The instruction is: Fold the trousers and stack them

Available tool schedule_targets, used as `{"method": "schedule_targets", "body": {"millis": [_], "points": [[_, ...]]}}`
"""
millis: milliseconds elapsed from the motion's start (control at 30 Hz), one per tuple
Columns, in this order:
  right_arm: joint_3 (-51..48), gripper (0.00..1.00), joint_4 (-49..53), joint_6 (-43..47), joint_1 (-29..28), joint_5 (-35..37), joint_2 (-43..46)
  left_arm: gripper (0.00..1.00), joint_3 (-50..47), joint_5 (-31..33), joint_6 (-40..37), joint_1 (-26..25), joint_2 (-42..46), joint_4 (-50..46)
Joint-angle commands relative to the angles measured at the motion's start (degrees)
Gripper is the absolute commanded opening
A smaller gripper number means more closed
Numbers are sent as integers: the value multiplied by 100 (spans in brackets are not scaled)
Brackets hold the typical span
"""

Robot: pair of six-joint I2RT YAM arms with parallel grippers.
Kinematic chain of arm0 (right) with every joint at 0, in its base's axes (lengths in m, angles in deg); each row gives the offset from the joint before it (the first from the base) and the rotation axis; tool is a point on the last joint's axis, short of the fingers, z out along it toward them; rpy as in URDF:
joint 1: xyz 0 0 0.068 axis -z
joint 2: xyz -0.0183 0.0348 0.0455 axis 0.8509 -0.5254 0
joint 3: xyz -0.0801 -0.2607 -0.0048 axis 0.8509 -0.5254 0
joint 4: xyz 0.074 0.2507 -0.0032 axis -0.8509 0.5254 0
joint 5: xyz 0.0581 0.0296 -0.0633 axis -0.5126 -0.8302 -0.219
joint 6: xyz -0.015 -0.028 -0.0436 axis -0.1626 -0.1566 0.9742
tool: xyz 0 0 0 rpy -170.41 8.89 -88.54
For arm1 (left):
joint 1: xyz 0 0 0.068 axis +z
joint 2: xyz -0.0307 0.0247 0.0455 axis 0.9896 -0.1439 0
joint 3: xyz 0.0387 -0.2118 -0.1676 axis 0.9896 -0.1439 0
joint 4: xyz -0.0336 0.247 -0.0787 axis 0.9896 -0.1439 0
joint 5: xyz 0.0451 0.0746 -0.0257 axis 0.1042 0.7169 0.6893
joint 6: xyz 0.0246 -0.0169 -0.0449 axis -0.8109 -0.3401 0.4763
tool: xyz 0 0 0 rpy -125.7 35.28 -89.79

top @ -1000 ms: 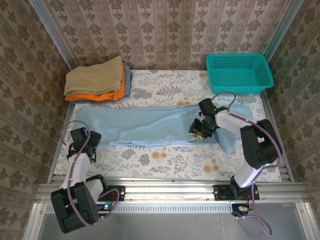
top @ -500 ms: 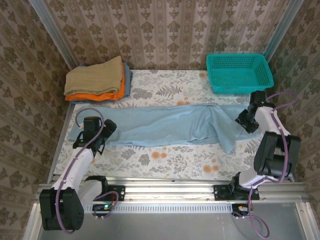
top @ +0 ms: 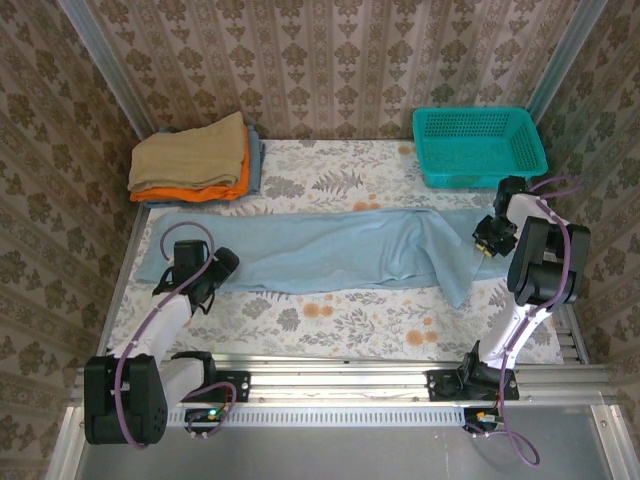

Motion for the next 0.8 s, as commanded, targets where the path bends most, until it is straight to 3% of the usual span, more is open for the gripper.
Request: {"method": "schedule_targets", "body": {"millis": [0,33,333,533,733,767], "points": [[-142,4,20,-19,4,103,271,90,-38,-113,-113,58,26,98],[-179,0,-7,-45,2,98,369,90,-22,-125,-114,53,19,91],[154,0,-24,-276,-78,674,1374,88,76,-149,-132,53,109,-9],[1141,0,100,-275,-53,1399,861,88,91,-159,-116,49,191,-95],[1707,0,-425,-223,-284,2003,270,87,111,-186,-145,48,229,-112],[1713,5,-584,-223,-303,1949,112,87,102,-190,-138,53,237,-79]]}}
